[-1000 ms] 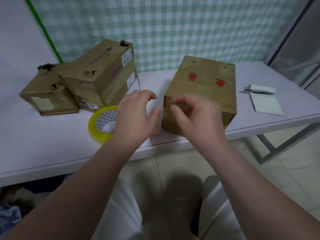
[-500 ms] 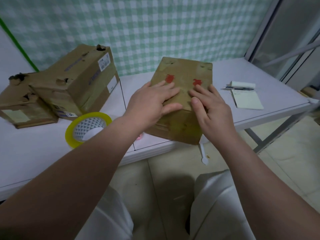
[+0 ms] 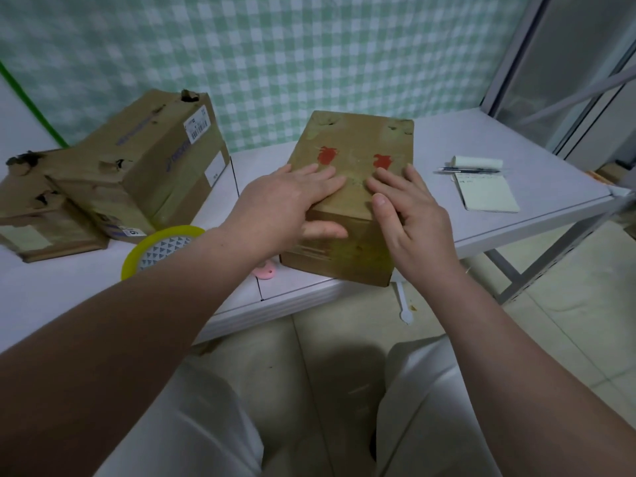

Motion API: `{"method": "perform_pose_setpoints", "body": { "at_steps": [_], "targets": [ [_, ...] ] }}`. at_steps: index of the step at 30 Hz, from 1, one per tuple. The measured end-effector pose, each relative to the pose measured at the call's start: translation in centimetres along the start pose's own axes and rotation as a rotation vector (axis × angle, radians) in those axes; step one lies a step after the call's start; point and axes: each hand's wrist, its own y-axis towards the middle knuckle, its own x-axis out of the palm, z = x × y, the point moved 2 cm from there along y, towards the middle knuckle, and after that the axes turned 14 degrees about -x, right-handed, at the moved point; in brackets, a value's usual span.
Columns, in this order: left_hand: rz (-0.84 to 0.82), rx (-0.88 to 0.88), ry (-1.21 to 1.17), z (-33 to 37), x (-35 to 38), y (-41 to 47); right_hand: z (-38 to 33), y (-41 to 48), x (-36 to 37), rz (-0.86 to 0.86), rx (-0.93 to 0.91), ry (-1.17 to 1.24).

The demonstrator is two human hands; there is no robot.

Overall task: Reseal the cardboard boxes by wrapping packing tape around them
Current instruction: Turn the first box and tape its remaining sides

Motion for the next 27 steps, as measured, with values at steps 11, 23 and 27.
{"method": "perform_pose_setpoints", "body": {
  "at_steps": [11,23,27],
  "targets": [
    [0.218,-0.135,0.078,2.5,1.1,-1.1,0.2,-0.1,0.5,0.033,0.004,0.01],
    [0.015,-0.041,0.219,4.8,0.6,0.8,0.5,-0.1,0.2,0.029,-0.02,0.033],
    [0.002,0.026,0.219,3.9,0.6,1.0,0.7,-0.1,0.4,0.032,-0.024,0.01]
  ]
}}
